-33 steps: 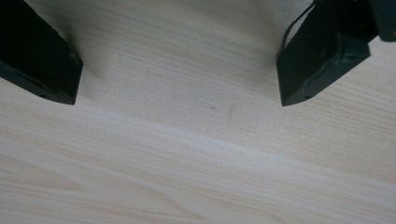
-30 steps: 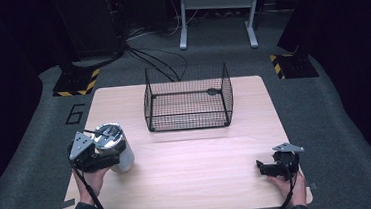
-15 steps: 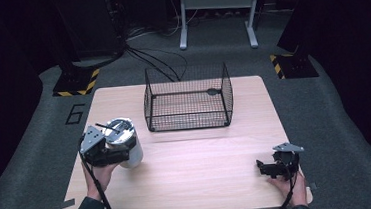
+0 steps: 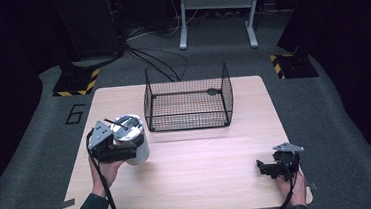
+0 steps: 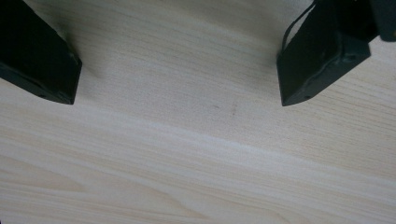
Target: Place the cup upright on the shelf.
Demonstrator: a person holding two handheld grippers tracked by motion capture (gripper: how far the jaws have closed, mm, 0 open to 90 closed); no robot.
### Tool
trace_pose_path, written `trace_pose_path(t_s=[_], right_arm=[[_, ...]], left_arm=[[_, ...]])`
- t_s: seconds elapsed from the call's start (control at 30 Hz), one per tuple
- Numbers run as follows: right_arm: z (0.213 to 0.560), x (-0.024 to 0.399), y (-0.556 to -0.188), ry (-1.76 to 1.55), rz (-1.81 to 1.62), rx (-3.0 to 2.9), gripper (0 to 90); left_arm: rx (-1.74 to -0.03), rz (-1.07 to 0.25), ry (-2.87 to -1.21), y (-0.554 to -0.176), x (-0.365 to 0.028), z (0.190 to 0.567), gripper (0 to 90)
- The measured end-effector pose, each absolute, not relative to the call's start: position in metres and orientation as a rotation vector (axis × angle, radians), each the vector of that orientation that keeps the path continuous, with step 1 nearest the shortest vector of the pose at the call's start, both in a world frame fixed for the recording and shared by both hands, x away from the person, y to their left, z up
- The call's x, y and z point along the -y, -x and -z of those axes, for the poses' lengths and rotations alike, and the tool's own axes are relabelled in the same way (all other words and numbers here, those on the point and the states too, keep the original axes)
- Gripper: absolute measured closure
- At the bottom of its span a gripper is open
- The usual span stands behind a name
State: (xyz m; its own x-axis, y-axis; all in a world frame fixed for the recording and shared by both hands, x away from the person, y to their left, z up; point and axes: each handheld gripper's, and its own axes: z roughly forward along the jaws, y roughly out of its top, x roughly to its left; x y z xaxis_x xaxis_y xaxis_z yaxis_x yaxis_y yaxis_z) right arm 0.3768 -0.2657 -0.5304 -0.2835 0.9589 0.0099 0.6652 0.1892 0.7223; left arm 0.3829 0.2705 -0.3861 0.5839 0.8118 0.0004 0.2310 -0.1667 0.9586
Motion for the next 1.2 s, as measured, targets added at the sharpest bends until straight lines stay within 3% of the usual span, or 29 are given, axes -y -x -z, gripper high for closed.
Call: trace_pose_path(t_s=[1.2], right_arm=[[0.530,0.266,-0.377,-1.516,-0.872,-2.023,0.0]], left_arm=[[-0.750,-0.563,-1.764,-0.409,-0.220,0.364,2.7]])
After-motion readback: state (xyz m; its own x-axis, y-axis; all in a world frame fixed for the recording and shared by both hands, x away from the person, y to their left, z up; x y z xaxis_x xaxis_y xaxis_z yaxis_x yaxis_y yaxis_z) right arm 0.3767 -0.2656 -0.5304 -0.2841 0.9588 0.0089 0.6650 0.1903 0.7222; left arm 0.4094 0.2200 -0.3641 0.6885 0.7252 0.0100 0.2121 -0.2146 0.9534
